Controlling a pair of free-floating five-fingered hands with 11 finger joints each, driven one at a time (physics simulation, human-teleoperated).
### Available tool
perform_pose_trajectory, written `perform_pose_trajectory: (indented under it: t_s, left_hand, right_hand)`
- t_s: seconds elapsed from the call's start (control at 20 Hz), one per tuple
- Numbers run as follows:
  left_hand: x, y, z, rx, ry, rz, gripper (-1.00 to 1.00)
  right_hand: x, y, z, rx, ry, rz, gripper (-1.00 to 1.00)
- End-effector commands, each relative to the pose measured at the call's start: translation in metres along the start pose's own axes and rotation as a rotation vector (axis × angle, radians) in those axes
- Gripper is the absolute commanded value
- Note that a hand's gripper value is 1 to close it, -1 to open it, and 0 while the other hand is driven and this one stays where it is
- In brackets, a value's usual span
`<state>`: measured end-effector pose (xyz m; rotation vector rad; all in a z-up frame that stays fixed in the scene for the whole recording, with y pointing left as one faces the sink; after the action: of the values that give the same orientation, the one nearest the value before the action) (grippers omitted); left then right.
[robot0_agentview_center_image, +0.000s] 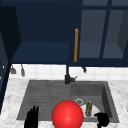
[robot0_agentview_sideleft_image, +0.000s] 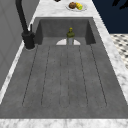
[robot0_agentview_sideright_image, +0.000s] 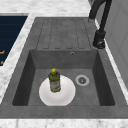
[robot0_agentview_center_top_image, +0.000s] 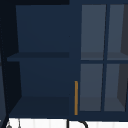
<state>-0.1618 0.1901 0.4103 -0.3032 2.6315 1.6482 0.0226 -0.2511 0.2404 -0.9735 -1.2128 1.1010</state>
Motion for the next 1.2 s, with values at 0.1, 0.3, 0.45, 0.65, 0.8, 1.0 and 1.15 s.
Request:
perform_pose_trajectory:
  t_s: [0.1,0.3,0.45,0.65,0.8,1.0,1.15]
  left_hand:
    - [0.000,-0.005,0.003,-0.127,-0.022,-0.011,-1.00]
    - [0.001,-0.007,0.004,-0.022,0.006,-0.012,-1.00]
    - [-0.001,-0.007,0.004,-0.018,0.000,-0.004,-1.00]
    - [-0.001,-0.007,0.005,-0.019,0.005,-0.007,-1.00]
    - [-0.002,-0.007,0.005,-0.010,0.006,-0.006,-1.00]
    - [-0.003,-0.002,0.009,0.004,-0.002,-0.012,-1.00]
    - [-0.003,0.001,0.011,-0.015,-0.006,-0.017,-1.00]
  right_hand:
    - [0.000,0.000,0.000,0.000,0.000,0.000,0.00]
    - [0.000,0.000,0.000,0.000,0.000,0.000,0.00]
    - [0.000,0.000,0.000,0.000,0.000,0.000,0.00]
    - [0.000,0.000,0.000,0.000,0.000,0.000,0.00]
    - [0.000,0.000,0.000,0.000,0.000,0.000,0.00]
    - [0.000,0.000,0.000,0.000,0.000,0.000,0.00]
    - [0.000,0.000,0.000,0.000,0.000,0.000,0.00]
